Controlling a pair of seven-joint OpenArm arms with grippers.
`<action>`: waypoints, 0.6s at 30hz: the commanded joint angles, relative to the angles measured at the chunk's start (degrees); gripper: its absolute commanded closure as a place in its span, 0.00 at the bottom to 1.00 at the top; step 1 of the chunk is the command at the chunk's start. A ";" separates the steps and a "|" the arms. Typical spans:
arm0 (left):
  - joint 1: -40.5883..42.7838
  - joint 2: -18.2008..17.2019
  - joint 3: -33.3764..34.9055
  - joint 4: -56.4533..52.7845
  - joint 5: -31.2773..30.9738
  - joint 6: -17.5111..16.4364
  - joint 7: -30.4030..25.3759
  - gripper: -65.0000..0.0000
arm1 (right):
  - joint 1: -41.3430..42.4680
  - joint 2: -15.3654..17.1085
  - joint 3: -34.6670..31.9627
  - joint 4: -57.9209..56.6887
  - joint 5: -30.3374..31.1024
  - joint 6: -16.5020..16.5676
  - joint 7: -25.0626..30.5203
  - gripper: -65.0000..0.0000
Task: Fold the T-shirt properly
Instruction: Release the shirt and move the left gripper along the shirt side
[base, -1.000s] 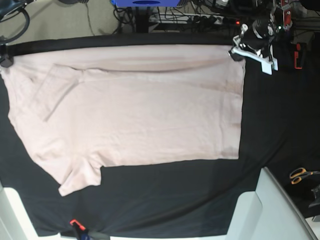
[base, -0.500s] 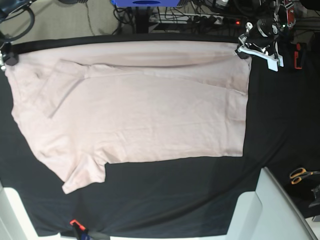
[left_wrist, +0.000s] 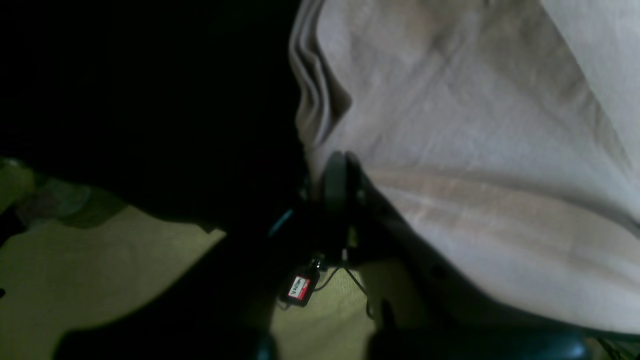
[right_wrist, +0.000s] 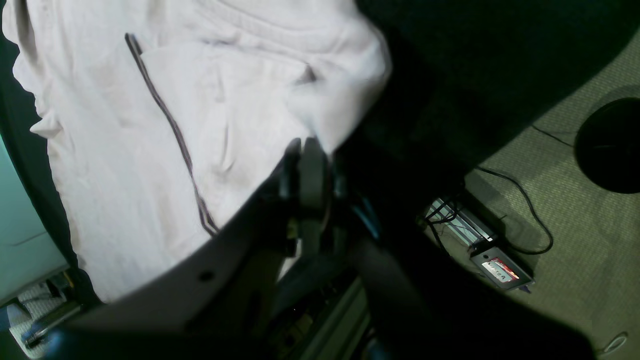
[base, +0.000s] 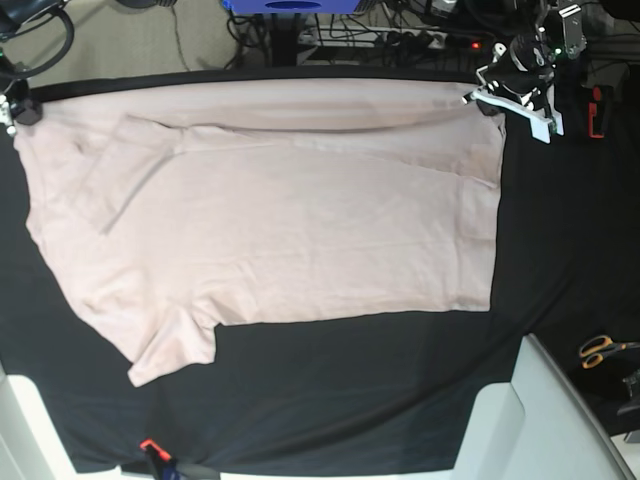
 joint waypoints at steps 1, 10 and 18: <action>0.44 -0.65 -0.41 0.52 0.73 0.58 0.04 1.00 | -0.37 1.30 0.35 0.86 1.03 0.25 0.54 0.83; 2.46 -0.74 -1.12 0.70 0.73 0.58 0.13 0.23 | -1.17 1.30 0.44 1.21 1.12 0.25 0.54 0.37; 5.71 1.19 -14.13 6.67 0.38 0.58 0.39 0.07 | -5.03 1.47 0.44 5.08 8.94 0.25 0.89 0.37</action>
